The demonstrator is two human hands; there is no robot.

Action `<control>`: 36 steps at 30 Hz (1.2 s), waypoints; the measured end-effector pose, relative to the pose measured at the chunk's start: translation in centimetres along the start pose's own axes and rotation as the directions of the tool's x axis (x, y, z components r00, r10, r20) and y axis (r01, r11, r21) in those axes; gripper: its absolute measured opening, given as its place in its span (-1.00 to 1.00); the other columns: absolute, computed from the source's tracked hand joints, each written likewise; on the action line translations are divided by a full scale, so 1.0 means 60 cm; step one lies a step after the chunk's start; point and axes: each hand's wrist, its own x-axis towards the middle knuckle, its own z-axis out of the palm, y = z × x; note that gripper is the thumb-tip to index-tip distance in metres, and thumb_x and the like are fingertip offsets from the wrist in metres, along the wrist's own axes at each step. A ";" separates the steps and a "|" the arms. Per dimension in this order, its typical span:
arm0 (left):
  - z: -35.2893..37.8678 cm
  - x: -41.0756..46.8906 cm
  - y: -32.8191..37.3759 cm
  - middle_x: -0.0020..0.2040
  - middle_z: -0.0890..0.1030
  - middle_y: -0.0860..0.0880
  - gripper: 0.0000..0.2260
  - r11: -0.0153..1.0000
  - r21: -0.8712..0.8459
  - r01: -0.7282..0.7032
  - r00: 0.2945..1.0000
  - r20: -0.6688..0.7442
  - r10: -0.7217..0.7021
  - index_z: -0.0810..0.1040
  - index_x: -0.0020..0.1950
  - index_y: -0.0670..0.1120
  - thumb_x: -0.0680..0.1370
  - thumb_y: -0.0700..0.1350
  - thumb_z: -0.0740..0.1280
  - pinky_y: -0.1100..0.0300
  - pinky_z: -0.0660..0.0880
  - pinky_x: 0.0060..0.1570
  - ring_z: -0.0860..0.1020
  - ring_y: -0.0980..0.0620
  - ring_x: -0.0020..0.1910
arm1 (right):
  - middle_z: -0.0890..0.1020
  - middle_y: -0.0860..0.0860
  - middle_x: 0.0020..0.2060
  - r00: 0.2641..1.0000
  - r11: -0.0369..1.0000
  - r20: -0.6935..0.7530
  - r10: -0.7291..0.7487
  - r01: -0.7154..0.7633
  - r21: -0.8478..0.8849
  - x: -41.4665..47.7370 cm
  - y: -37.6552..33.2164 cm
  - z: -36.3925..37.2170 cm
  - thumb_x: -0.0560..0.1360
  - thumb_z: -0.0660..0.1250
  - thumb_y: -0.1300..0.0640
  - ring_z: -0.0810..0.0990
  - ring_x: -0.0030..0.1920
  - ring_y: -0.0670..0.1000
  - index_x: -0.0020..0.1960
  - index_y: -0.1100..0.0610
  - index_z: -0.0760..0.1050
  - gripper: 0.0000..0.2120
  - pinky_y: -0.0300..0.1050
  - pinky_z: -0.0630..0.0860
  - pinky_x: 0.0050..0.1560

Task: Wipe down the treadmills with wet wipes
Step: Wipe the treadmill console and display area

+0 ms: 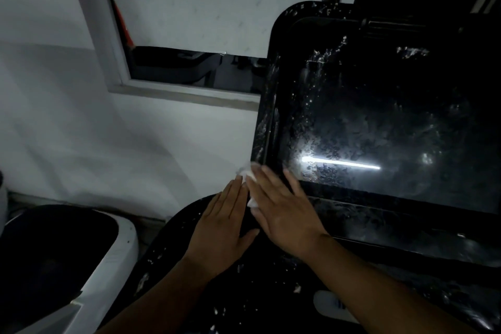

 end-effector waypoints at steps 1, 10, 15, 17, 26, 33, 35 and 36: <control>0.000 -0.006 -0.001 0.64 0.11 -0.17 -0.21 1.000 -0.011 0.021 1.000 -0.016 -0.021 0.09 0.64 -0.21 0.58 0.23 0.25 0.11 0.10 0.55 0.15 -0.07 0.61 | 0.21 0.08 0.59 0.999 0.999 0.020 -0.038 0.039 -0.024 -0.002 -0.003 0.006 0.69 0.07 -0.08 0.11 0.61 0.07 0.61 0.13 0.19 -0.45 0.20 0.07 0.56; 0.042 -0.009 0.037 0.64 0.15 -0.15 -0.28 0.992 -0.121 -0.022 0.996 -0.086 0.011 0.09 0.65 -0.16 0.62 0.15 0.27 -0.05 0.31 0.49 0.17 -0.05 0.61 | 0.14 0.10 0.61 0.998 0.999 0.048 -0.051 0.051 0.005 -0.020 0.013 0.001 0.64 0.23 -0.05 0.07 0.62 0.06 0.63 0.17 0.08 -0.33 0.22 0.15 0.53; 0.044 0.003 0.044 0.65 0.10 -0.13 -0.28 0.995 -0.089 0.051 0.995 -0.080 -0.059 -0.03 0.68 -0.03 0.64 0.24 0.18 -0.04 0.22 0.53 0.11 -0.04 0.63 | 0.17 0.09 0.61 0.997 0.999 0.070 -0.032 0.035 -0.037 -0.041 0.053 -0.007 0.67 0.11 -0.17 0.11 0.61 0.07 0.60 0.17 0.20 -0.38 0.21 0.17 0.53; 0.038 0.032 0.043 0.66 0.05 -0.14 -0.31 0.993 -0.073 0.090 0.992 -0.083 -0.096 -0.07 0.68 0.00 0.66 0.26 0.10 0.00 0.13 0.55 0.04 -0.04 0.64 | 0.21 0.10 0.59 0.998 0.999 0.052 -0.022 0.024 -0.038 -0.038 0.065 -0.009 0.69 0.08 -0.15 0.15 0.60 0.08 0.59 0.18 0.23 -0.41 0.21 0.20 0.51; 0.067 0.012 0.044 0.63 0.11 -0.26 -0.34 0.975 -0.201 0.089 0.985 -0.124 -0.116 0.12 0.60 -0.32 0.70 0.15 0.10 -0.08 0.25 0.51 0.11 -0.13 0.63 | 0.18 0.10 0.60 0.998 0.994 0.051 -0.041 0.046 -0.101 -0.027 0.088 -0.007 0.68 0.11 -0.13 0.12 0.61 0.09 0.58 0.17 0.26 -0.42 0.23 0.19 0.53; 0.046 0.064 0.081 0.65 0.01 -0.23 -0.37 0.978 -0.208 0.030 0.992 -0.114 -0.055 0.08 0.62 -0.27 0.70 0.11 0.08 -0.13 0.14 0.57 -0.01 -0.18 0.64 | 0.21 0.09 0.59 0.999 0.995 0.012 -0.053 0.053 -0.079 -0.027 0.090 -0.002 0.68 0.10 -0.05 0.15 0.60 0.09 0.57 0.19 0.28 -0.47 0.22 0.21 0.51; 0.050 0.041 0.062 0.65 0.04 -0.23 -0.39 0.983 -0.184 -0.019 0.995 -0.100 0.001 0.10 0.62 -0.25 0.70 0.09 0.11 -0.19 0.24 0.51 0.04 -0.19 0.63 | 0.21 0.07 0.59 0.999 0.994 0.013 -0.048 0.049 -0.097 -0.017 0.096 -0.005 0.68 0.10 -0.12 0.16 0.60 0.07 0.57 0.16 0.28 -0.45 0.20 0.21 0.52; 0.049 0.048 0.052 0.65 0.06 -0.22 -0.40 0.985 -0.172 -0.019 0.994 -0.110 0.000 0.11 0.62 -0.26 0.71 0.09 0.09 -0.18 0.25 0.51 0.05 -0.18 0.63 | 0.22 0.07 0.59 0.999 0.994 0.008 -0.035 0.036 -0.104 -0.007 0.101 -0.006 0.67 0.11 -0.13 0.16 0.59 0.07 0.57 0.15 0.29 -0.44 0.20 0.20 0.53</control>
